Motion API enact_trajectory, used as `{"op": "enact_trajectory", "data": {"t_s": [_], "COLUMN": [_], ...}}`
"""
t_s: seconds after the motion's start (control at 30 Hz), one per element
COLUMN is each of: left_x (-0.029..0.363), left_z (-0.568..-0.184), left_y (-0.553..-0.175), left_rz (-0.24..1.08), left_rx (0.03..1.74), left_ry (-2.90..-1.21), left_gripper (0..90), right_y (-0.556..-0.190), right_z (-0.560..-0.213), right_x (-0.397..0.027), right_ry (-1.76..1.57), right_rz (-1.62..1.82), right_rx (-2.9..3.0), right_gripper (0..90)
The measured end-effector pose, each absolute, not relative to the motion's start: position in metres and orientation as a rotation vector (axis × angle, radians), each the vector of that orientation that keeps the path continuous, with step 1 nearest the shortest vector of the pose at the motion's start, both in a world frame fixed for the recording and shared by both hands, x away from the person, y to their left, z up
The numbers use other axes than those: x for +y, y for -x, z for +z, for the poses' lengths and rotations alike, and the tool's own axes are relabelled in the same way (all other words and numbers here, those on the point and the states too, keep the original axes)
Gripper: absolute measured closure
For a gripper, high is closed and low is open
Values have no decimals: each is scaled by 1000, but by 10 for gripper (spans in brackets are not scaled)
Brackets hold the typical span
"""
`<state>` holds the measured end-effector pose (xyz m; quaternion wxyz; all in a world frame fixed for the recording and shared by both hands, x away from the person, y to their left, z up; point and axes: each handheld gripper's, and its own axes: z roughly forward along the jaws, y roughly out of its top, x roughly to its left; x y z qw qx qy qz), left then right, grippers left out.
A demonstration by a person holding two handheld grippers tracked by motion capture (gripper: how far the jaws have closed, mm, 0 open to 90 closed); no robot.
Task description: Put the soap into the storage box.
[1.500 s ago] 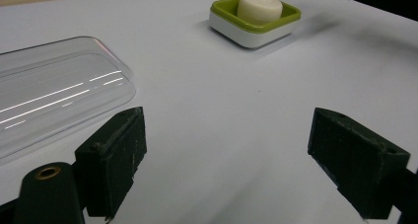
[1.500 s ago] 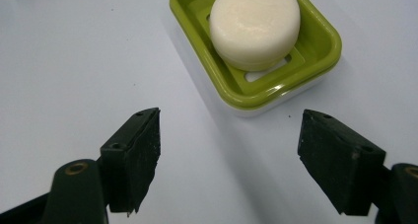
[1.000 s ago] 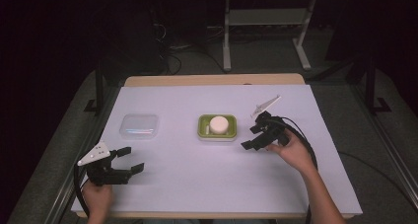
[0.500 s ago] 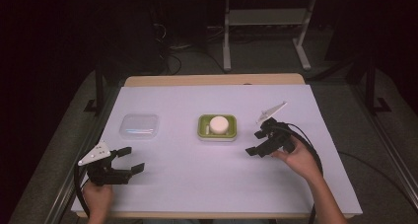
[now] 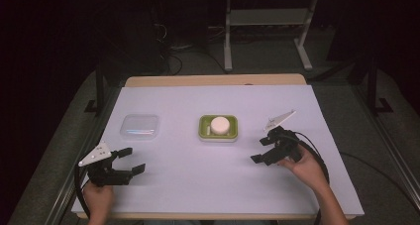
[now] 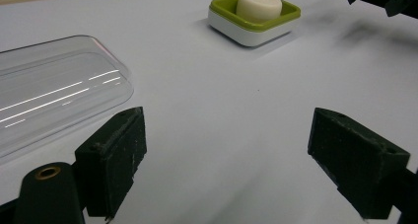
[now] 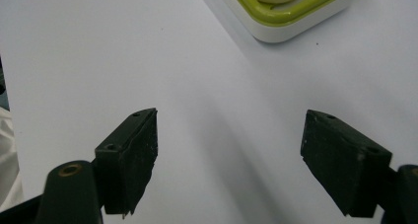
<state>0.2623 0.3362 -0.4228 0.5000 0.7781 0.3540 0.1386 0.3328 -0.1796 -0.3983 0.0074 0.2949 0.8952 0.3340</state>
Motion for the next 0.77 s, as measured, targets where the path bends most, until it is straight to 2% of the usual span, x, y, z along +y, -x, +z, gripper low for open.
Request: {"op": "enact_trajectory", "data": {"t_s": [0.77], "left_x": [335], "left_z": [-423], "left_y": [-262], "left_rz": [335], "left_rx": [853], "left_ry": [-1885], "left_gripper": [145], "right_y": [-280], "right_z": [-420], "right_x": [-207], "right_ry": [-989], "right_rz": [1064], "right_rx": [2756], "right_gripper": [202]}}
